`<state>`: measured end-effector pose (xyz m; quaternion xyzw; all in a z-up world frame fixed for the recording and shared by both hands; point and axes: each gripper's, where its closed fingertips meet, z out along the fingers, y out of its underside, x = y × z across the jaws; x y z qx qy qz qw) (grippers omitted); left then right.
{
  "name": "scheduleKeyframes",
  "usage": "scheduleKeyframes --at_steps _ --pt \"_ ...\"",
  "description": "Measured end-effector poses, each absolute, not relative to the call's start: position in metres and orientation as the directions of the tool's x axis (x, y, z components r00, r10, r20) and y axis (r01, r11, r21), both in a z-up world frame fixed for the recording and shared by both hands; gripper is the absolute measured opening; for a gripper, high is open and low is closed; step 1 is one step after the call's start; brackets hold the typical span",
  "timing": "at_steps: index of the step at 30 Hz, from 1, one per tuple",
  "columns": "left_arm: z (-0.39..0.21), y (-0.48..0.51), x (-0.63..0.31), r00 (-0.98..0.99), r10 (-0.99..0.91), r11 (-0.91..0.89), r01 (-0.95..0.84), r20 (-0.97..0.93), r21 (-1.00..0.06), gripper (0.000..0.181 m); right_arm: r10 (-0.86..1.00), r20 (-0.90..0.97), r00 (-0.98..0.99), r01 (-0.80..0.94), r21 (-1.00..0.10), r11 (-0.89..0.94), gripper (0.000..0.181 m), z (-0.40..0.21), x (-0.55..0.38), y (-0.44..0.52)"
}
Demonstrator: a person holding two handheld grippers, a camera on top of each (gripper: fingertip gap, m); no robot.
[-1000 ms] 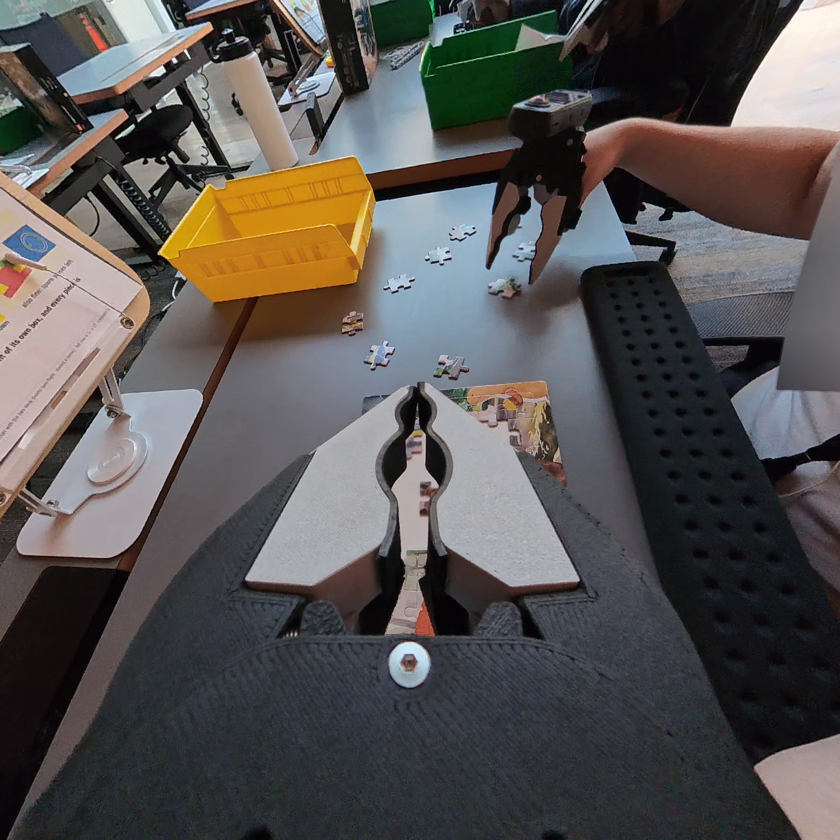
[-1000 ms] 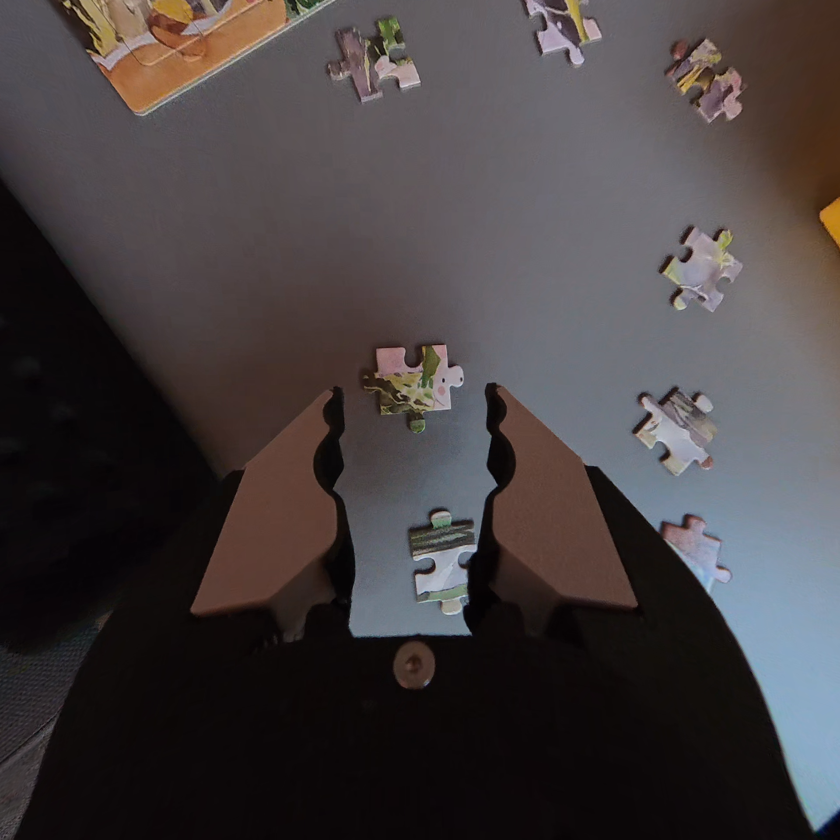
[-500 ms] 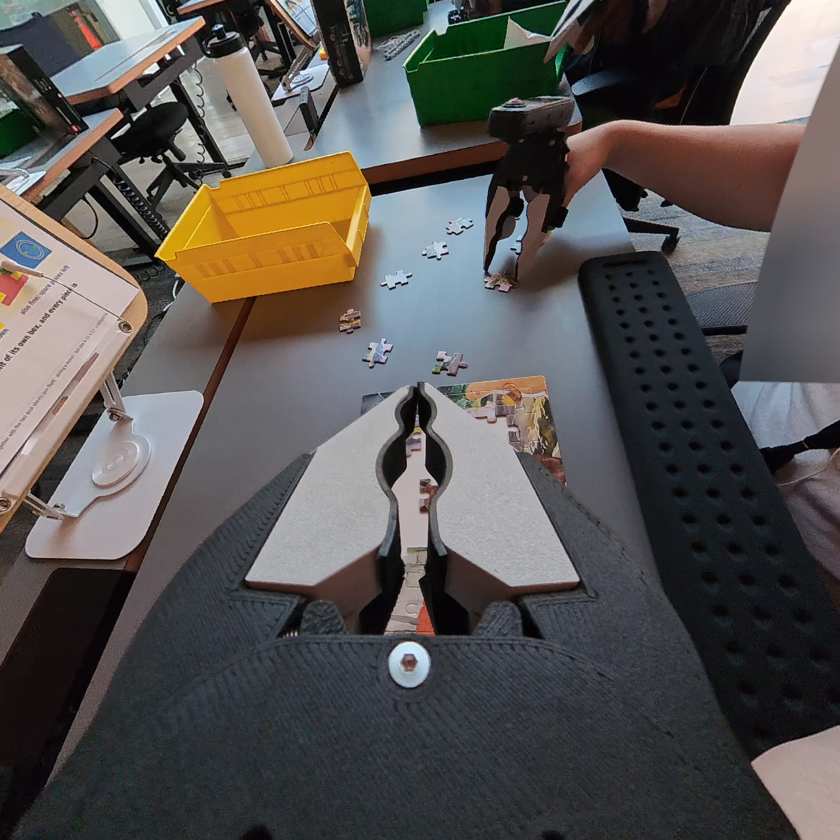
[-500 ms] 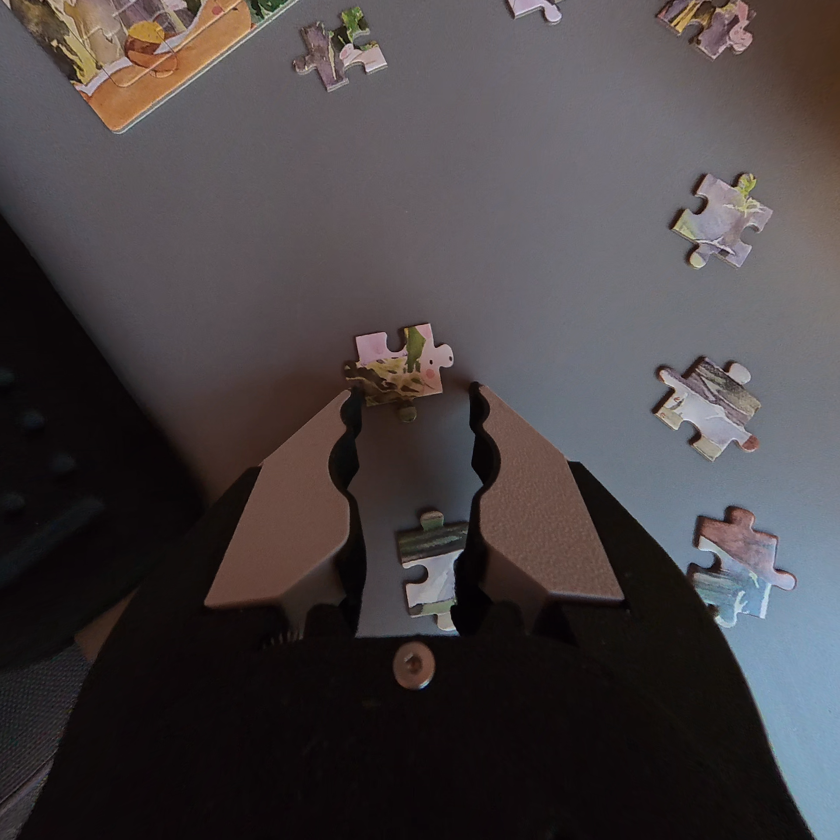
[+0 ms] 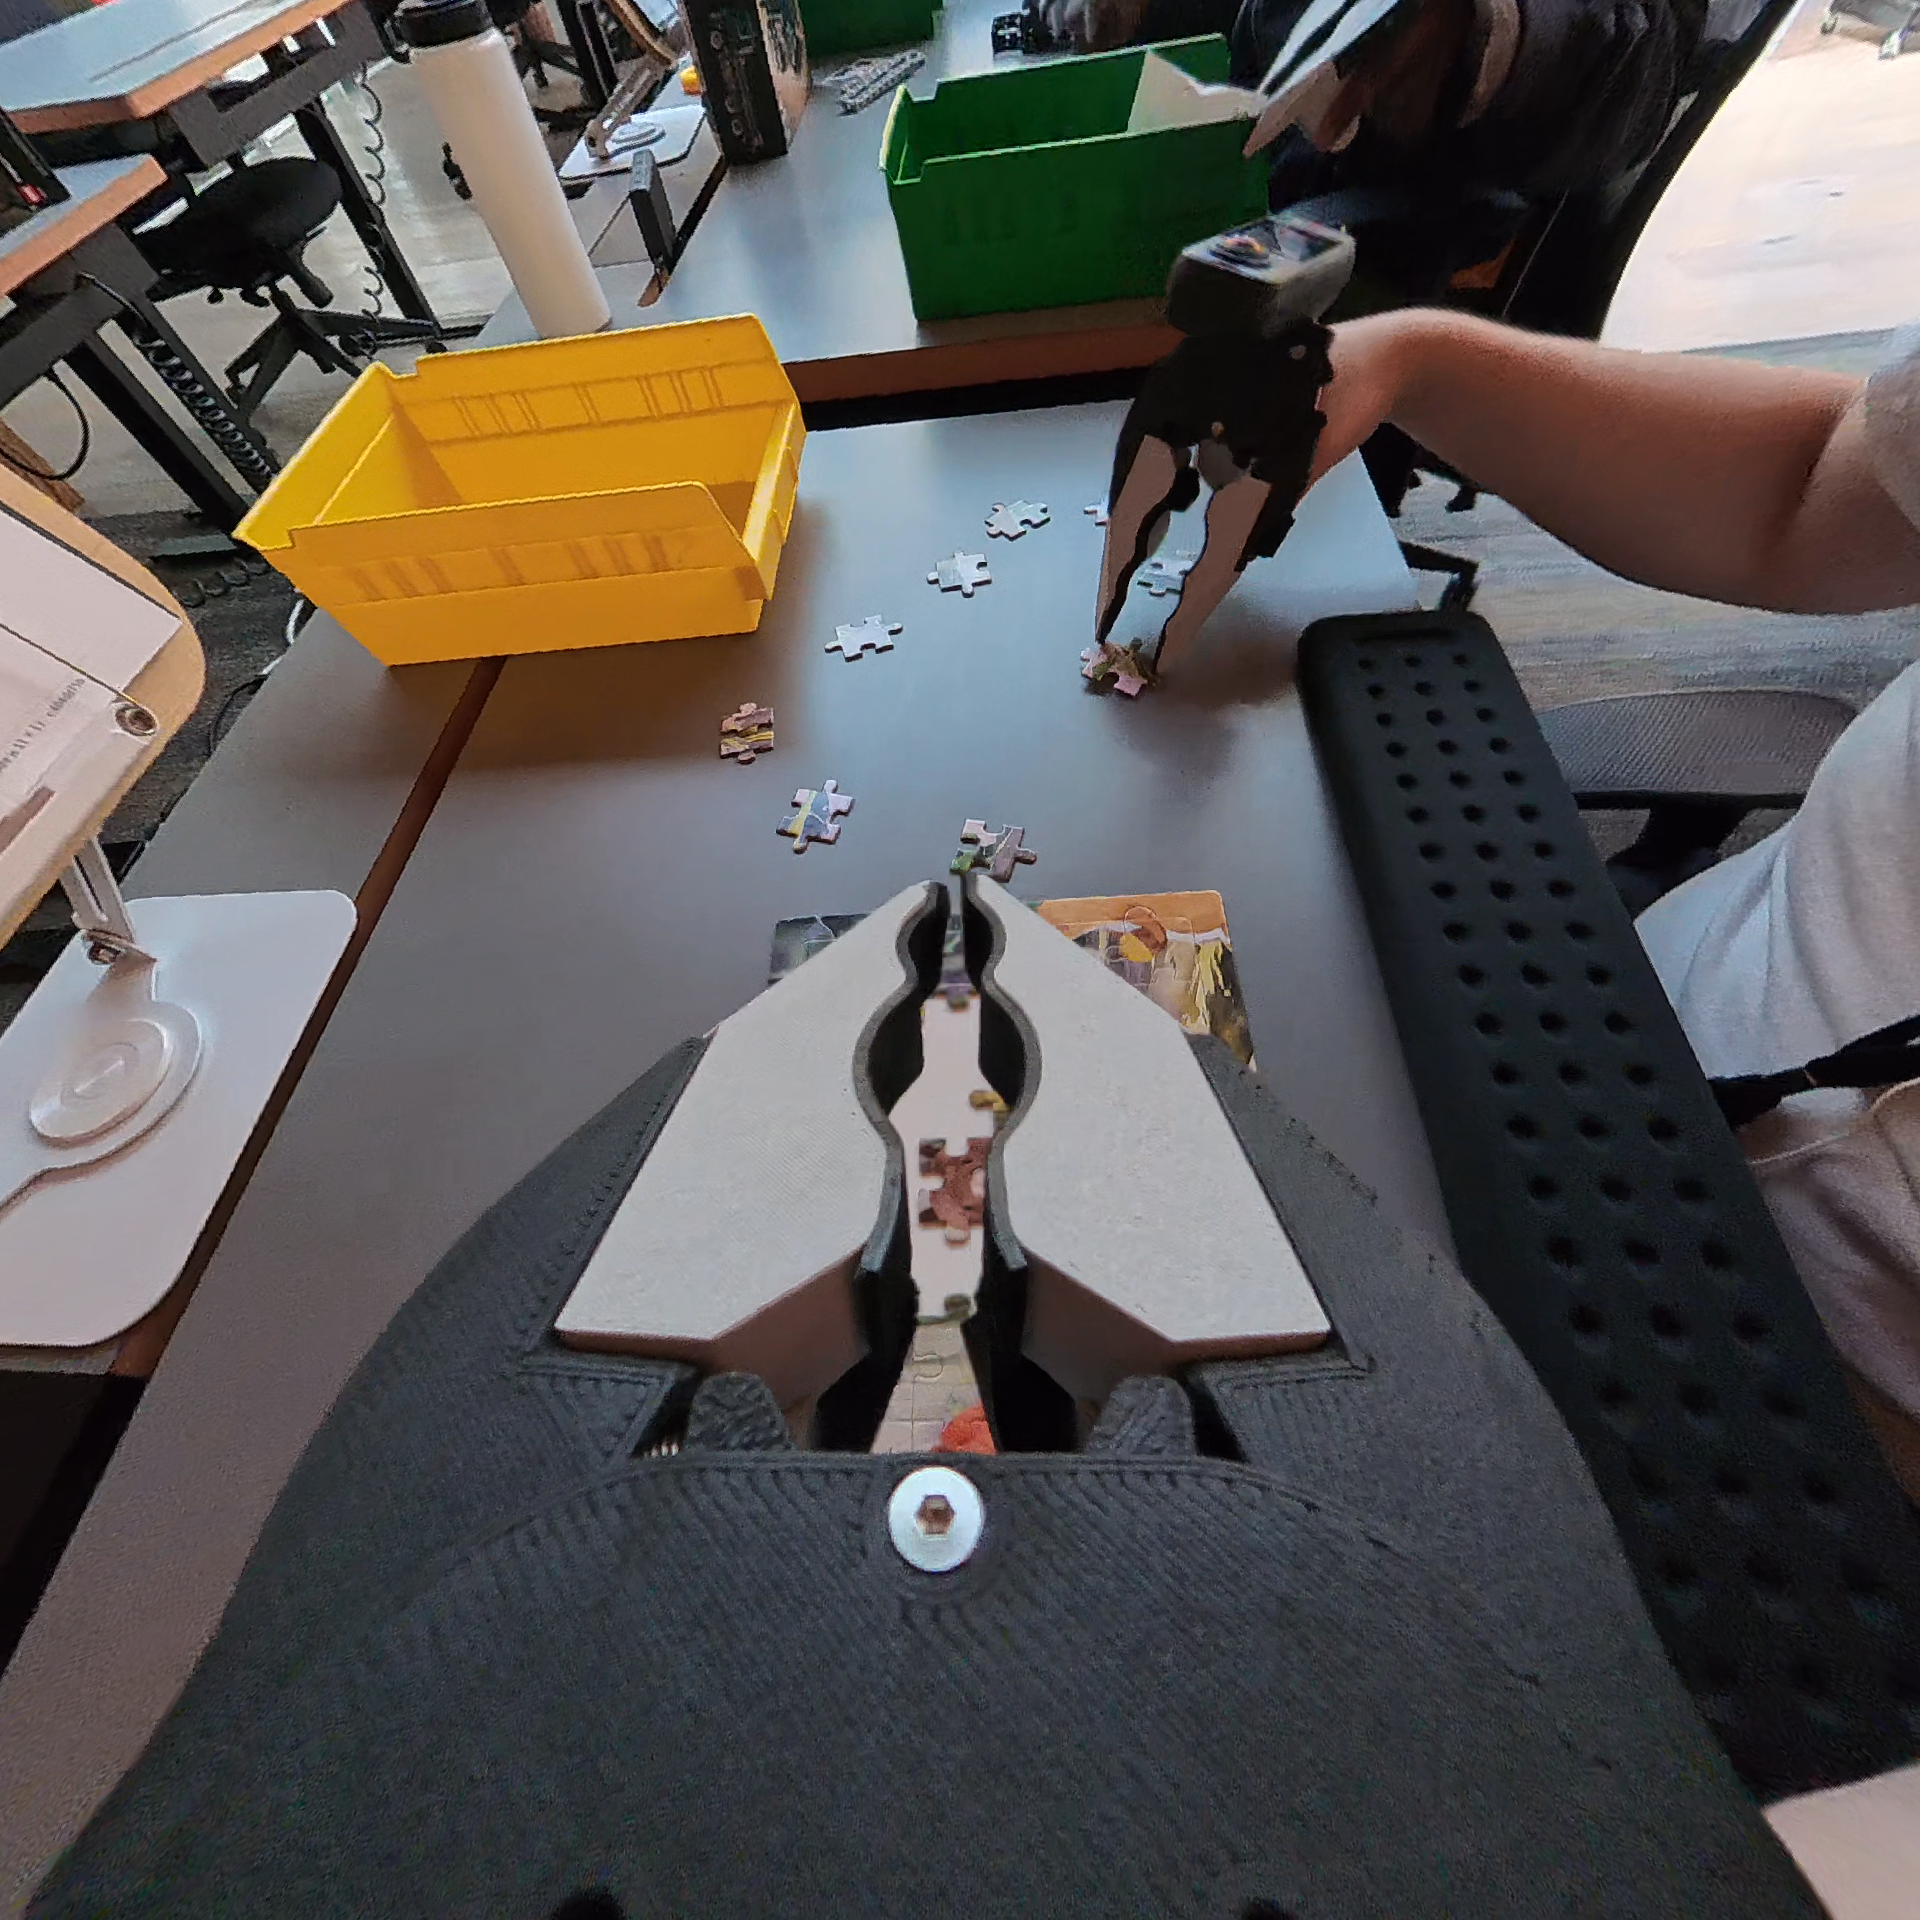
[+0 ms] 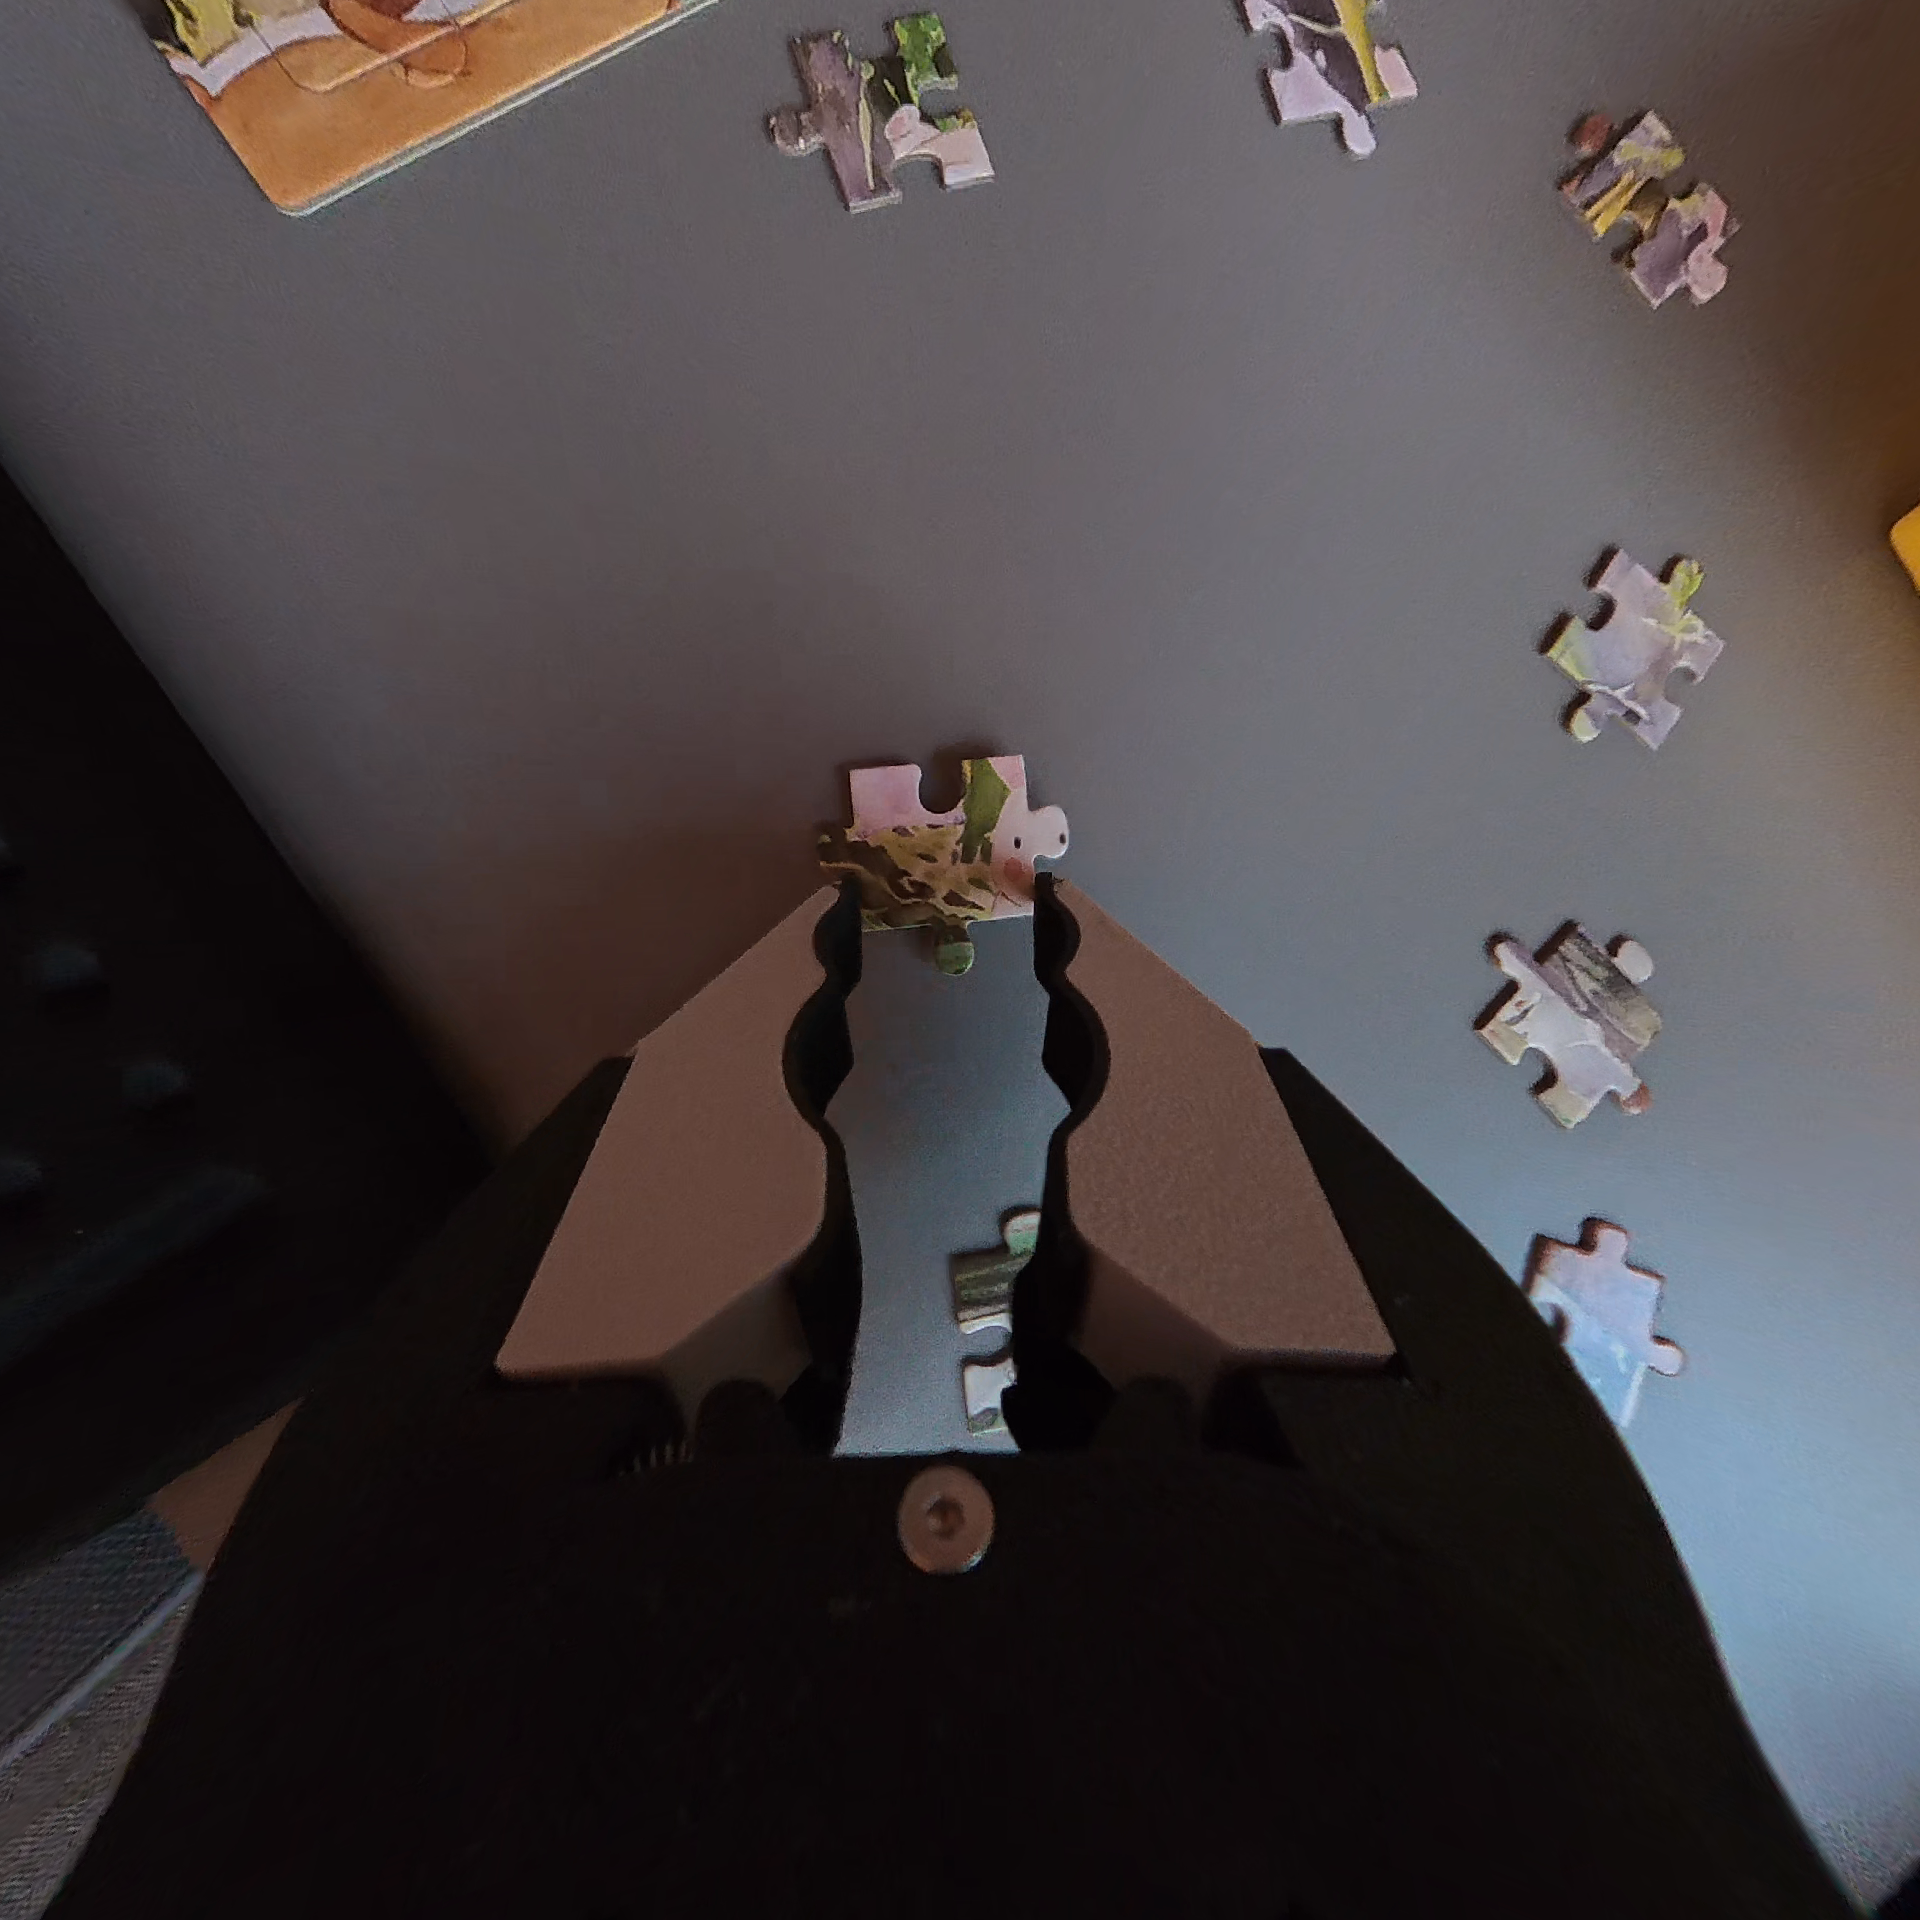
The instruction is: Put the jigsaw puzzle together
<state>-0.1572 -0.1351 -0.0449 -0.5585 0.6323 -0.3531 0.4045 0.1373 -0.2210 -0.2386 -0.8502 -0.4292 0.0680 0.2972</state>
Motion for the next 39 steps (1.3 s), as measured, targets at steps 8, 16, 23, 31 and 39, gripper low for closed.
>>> scheduleKeyframes --at_steps 8,16,23,31,39 --pt "-0.081 -0.122 -0.077 -0.073 -0.985 -0.130 -0.285 0.157 -0.950 0.048 0.700 0.446 0.557 0.773 -0.587 -0.240 0.032 -0.187 0.094 -0.192" --pt "-0.117 -0.134 -0.009 -0.106 -0.873 -0.461 -0.147 0.477 -0.875 0.047 0.481 0.462 0.745 0.570 -0.816 -0.099 0.031 -0.129 0.028 -0.155" --pt "-0.123 -0.146 0.006 -0.065 -0.878 -0.462 -0.137 0.474 -0.876 0.026 0.438 0.463 0.771 0.536 -0.842 -0.054 0.031 -0.121 0.005 -0.146" --pt "-0.129 -0.162 -0.012 -0.176 -0.759 -0.541 -0.367 0.627 -0.757 0.000 0.574 0.642 0.508 0.726 -0.678 0.115 0.058 -0.124 -0.011 -0.158" --pt "-0.169 -0.170 -0.064 -0.036 -0.662 -0.521 -0.696 0.749 -0.494 0.000 0.716 0.698 -0.015 0.859 -0.358 0.367 0.060 -0.141 -0.059 -0.163"
